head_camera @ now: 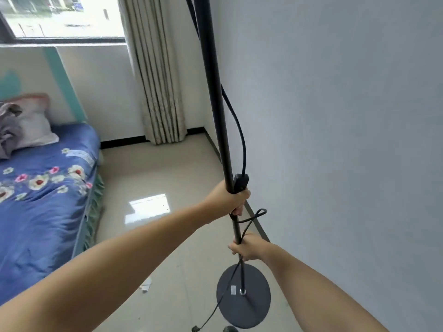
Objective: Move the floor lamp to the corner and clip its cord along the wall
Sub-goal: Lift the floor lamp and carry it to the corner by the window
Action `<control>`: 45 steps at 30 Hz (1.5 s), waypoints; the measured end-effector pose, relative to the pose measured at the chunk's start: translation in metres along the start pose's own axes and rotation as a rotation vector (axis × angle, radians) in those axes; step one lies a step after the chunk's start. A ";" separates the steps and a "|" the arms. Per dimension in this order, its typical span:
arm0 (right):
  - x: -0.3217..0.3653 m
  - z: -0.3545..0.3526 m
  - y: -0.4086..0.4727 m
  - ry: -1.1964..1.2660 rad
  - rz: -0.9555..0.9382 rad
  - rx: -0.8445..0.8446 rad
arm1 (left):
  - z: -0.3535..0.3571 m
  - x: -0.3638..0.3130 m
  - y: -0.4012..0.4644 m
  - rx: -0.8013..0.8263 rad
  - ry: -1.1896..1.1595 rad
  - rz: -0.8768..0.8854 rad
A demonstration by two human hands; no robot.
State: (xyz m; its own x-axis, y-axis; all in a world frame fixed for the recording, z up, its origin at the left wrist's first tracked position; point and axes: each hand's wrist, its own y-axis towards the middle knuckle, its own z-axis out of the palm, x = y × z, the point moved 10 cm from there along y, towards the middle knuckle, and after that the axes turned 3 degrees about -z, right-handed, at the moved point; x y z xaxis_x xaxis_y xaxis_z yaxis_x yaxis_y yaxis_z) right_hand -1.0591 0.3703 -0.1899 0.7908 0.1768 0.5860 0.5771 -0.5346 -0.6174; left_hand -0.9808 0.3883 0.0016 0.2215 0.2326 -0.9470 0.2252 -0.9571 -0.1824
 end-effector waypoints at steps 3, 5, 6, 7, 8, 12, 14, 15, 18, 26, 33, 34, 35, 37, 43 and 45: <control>0.064 -0.037 0.071 -0.089 -0.075 0.044 | -0.072 -0.008 0.059 -0.118 -0.033 -0.011; 0.110 -0.060 0.113 -0.151 -0.127 0.064 | -0.121 -0.013 0.095 -0.190 -0.023 -0.012; 0.132 -0.068 0.133 -0.182 -0.152 0.078 | -0.145 -0.013 0.111 -0.224 -0.018 -0.011; 0.153 -0.076 0.153 -0.206 -0.172 0.092 | -0.169 -0.014 0.127 -0.255 -0.018 -0.010; 0.172 -0.083 0.175 -0.227 -0.187 0.101 | -0.191 -0.013 0.142 -0.281 -0.029 -0.004; 0.244 -0.113 0.264 -0.264 -0.229 0.100 | -0.275 -0.004 0.214 -0.326 -0.063 0.016; 0.279 -0.128 0.308 -0.281 -0.249 0.092 | -0.313 0.004 0.254 -0.328 -0.063 0.023; 0.296 -0.136 0.331 -0.285 -0.247 0.089 | -0.333 0.006 0.276 -0.326 -0.056 0.023; 0.341 -0.164 0.391 -0.261 -0.226 0.063 | -0.386 0.007 0.340 -0.288 -0.028 0.029; 0.461 -0.246 0.532 -0.226 -0.263 0.052 | -0.517 -0.004 0.506 -0.237 0.077 0.036; 0.537 -0.285 0.694 -0.270 -0.261 0.132 | -0.628 0.036 0.654 -0.278 0.053 -0.032; 0.549 -0.295 0.719 -0.289 -0.264 0.134 | -0.646 0.044 0.679 -0.291 0.040 -0.049; 0.563 -0.305 0.742 -0.287 -0.250 0.136 | -0.666 0.048 0.702 -0.295 0.031 -0.071; 0.591 -0.322 0.782 -0.276 -0.251 0.139 | -0.700 0.051 0.743 -0.297 0.015 -0.086; 0.645 -0.370 0.904 -0.250 -0.210 0.103 | -0.778 0.069 0.864 -0.260 0.034 -0.091; 0.654 -0.383 0.945 -0.190 -0.157 0.083 | -0.798 0.080 0.906 -0.231 0.036 -0.081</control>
State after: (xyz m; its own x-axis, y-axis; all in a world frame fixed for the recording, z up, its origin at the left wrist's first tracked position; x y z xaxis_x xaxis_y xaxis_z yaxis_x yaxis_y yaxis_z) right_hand -0.0749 -0.3360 -0.1891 0.7100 0.4085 0.5735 0.7041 -0.4204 -0.5723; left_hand -0.0020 -0.3218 -0.0285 0.2264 0.3171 -0.9210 0.4536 -0.8710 -0.1884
